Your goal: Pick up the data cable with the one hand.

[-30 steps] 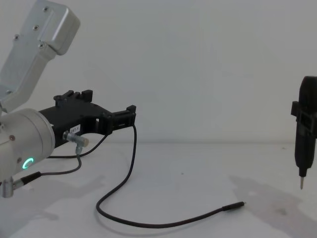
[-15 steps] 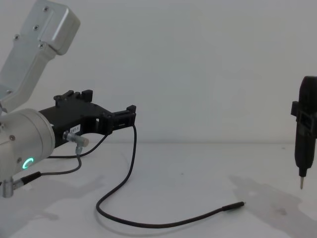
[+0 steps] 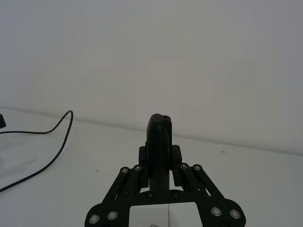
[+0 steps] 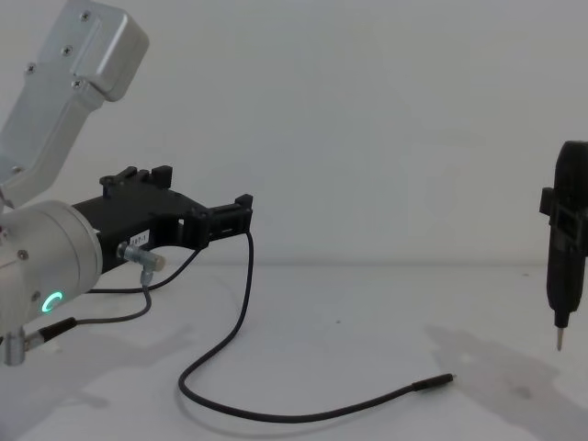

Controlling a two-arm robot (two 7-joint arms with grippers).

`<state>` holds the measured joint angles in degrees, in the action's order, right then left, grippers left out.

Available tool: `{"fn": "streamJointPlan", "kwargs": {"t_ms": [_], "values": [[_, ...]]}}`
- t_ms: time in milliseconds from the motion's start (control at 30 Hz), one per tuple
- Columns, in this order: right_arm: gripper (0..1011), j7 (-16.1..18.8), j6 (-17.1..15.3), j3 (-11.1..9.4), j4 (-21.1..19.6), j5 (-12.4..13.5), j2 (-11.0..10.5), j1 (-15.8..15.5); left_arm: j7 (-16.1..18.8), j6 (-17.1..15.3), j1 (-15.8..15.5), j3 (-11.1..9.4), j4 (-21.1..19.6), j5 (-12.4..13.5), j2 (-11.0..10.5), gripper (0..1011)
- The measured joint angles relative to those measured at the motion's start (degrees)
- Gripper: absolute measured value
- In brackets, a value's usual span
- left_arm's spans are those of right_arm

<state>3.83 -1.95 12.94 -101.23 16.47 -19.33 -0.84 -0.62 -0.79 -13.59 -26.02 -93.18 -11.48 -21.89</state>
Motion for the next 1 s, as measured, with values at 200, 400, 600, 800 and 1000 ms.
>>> {"fn": "streamJointPlan", "kwargs": {"t_ms": [200, 400, 600, 800, 1000], "values": [[268, 0.0, 0.0, 0.0, 0.0, 0.0, 0.0, 0.0, 0.0, -0.01, 0.0, 0.0, 0.0, 0.01, 0.0, 1001], [268, 0.0, 0.0, 0.0, 0.0, 0.0, 0.0, 0.0, 0.0, -0.01, 0.0, 0.0, 0.0, 0.01, 0.0, 1001], [268, 0.0, 0.0, 0.0, 0.0, 0.0, 0.0, 0.0, -0.24, -0.02, 0.0, -0.02, -0.03, 0.02, -0.07, 1001], [268, 0.0, 0.0, 0.0, 0.0, 0.0, 0.0, 0.0, -2.31, -0.06, -0.05, -0.29, -0.37, -0.03, -0.95, 1001], [268, 0.0, 0.0, 0.0, 0.0, 0.0, 0.0, 0.0, -5.28, -0.19, -0.36, -0.71, -0.81, -0.4, -2.44, 1001]]}}
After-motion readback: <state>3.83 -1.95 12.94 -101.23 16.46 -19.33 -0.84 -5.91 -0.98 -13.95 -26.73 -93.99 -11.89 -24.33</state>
